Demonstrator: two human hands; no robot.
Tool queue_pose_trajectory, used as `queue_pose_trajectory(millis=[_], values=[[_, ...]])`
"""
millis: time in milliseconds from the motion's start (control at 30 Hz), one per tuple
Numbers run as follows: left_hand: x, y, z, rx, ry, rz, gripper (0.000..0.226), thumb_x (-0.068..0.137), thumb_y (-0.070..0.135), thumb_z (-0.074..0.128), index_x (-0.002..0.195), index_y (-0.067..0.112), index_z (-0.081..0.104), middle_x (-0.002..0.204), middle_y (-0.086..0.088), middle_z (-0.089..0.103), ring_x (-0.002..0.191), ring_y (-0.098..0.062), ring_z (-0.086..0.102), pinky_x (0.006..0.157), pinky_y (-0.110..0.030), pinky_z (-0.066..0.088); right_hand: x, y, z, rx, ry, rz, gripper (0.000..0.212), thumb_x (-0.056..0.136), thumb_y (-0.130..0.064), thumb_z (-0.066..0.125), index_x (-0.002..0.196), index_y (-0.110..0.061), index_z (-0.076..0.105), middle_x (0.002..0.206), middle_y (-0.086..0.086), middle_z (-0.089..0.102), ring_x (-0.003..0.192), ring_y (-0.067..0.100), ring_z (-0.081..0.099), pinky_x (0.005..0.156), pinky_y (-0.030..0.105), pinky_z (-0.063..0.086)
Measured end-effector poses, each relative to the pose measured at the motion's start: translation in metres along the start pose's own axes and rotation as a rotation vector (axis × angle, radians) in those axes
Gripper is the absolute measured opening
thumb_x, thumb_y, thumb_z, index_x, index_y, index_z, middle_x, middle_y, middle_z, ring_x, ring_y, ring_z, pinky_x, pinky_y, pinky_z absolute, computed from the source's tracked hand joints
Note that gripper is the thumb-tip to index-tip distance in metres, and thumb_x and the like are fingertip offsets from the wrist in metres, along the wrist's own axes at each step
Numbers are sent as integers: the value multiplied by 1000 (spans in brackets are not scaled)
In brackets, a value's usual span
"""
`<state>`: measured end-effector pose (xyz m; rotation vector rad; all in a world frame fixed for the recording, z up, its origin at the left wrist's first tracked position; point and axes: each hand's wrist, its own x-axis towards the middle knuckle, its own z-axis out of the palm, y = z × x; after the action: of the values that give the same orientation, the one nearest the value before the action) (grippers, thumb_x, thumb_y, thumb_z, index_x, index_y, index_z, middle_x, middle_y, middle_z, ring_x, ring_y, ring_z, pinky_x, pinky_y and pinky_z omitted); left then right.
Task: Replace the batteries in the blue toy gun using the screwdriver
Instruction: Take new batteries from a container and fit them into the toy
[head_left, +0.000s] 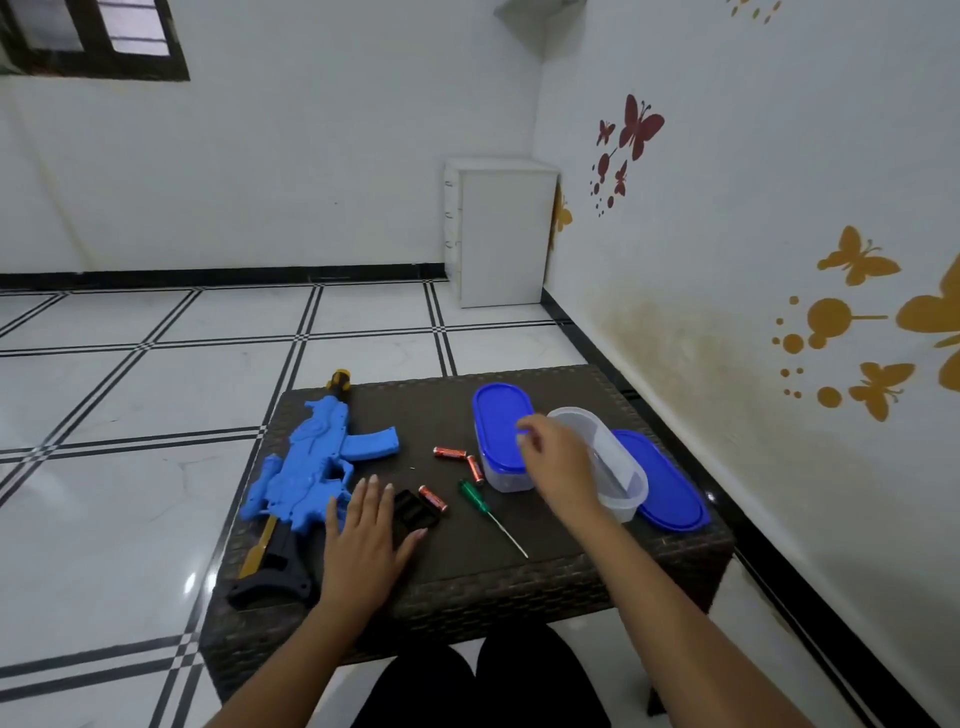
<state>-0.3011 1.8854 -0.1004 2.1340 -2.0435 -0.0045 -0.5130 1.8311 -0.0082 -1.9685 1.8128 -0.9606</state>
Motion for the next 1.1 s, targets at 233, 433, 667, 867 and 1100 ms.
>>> queue_pose_trajectory(millis=[233, 433, 667, 867, 1100], values=[[-4, -7, 8, -108, -3, -181, 122, 57, 86, -18, 149, 15, 18, 158, -6, 14, 146, -20, 10, 116, -49, 0, 25, -49, 97, -699, -464, -136, 31, 93, -1, 45, 123, -2, 52, 126, 15, 56, 115, 29, 56, 88, 36, 49], [-4, -8, 2, -88, -44, -181, 85, 87, 69, 26, 151, 17, 4, 159, -3, -1, 147, -18, -3, 116, -46, -5, 44, -46, 118, -709, -425, -26, 37, 92, -2, 46, 128, -2, 41, 125, 17, 57, 113, 30, 58, 86, 35, 50], [-5, -6, 3, -111, -21, -175, 84, 88, 68, 30, 151, 17, 6, 159, -5, 2, 147, -19, -2, 116, -46, -5, 59, -49, 119, -718, -451, -145, 33, 92, 1, 45, 124, -2, 47, 124, 19, 49, 106, 32, 58, 82, 36, 49], [-4, -7, 1, -90, -27, -172, 85, 88, 68, 28, 151, 17, 4, 159, -5, 0, 147, -19, -4, 116, -47, -6, 69, -60, 129, -856, -632, -197, 25, 91, -2, 46, 113, -3, 58, 118, 14, 60, 106, 28, 59, 82, 34, 49], [-2, -6, 4, -62, -34, -175, 94, 79, 78, 11, 151, 18, 7, 159, -4, 2, 147, -18, -3, 116, -46, -5, 65, -68, 103, -623, -475, -215, 19, 91, -6, 49, 106, -2, 61, 110, 16, 62, 96, 31, 61, 72, 36, 47]])
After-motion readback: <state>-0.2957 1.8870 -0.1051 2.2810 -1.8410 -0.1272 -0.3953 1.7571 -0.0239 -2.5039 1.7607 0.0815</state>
